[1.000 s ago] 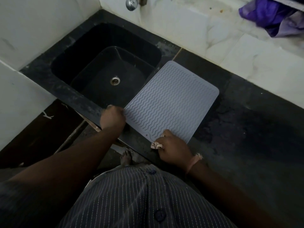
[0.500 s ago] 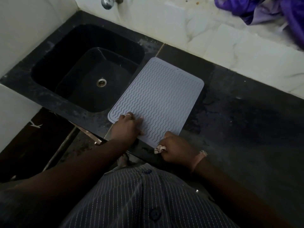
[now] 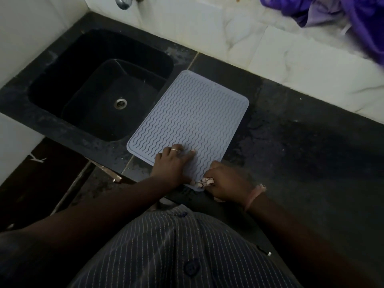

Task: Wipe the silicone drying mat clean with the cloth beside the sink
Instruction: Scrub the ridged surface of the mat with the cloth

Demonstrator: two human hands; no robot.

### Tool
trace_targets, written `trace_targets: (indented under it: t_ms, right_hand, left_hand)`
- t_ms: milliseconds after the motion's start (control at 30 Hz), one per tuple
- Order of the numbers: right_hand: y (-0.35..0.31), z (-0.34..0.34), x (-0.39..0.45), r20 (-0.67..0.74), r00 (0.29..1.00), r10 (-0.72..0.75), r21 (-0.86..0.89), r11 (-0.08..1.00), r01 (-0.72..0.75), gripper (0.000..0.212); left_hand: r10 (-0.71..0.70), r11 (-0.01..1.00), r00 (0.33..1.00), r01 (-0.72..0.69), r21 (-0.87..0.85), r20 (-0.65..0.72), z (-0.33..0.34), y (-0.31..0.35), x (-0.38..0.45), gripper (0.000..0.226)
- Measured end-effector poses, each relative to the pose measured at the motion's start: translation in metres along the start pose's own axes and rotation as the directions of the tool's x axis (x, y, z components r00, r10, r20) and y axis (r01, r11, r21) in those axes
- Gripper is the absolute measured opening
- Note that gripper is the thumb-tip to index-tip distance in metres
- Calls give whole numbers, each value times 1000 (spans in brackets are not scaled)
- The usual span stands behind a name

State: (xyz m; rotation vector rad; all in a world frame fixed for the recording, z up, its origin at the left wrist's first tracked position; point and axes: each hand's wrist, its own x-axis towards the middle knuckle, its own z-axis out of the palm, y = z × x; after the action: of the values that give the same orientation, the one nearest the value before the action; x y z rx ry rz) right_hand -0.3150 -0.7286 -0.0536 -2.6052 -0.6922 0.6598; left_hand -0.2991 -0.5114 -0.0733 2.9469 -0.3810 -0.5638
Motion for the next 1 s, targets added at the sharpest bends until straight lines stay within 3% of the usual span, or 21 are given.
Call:
trace_targets:
  t_ms: [267,400,567,700,1000]
  right_hand:
    - [62,-23,18,-168,972,163,58,986,-155,10]
    - [47,-17,16,-235,953,189,2,981,-194,13]
    - [-15,9,-17,-4,998,-68,-6,998,68,26]
    - [-16,9,-13,-61,998,2,-62,998,-6,27]
    - [35,-21,27,-153,974,167,-91,979,-182,9]
  left_hand:
    - [24,996,998,-28,79,53,-3,6,2,108]
    - [30,994,998,-35,106,52,-8,13,4,107]
    - [148,984,988,-150,98,35,-12,24,13,109]
    - [216,957,971,-231,174,103,-12,22,18,96]
    - [225,936,964,-254,245,138,-10,18,15,99]
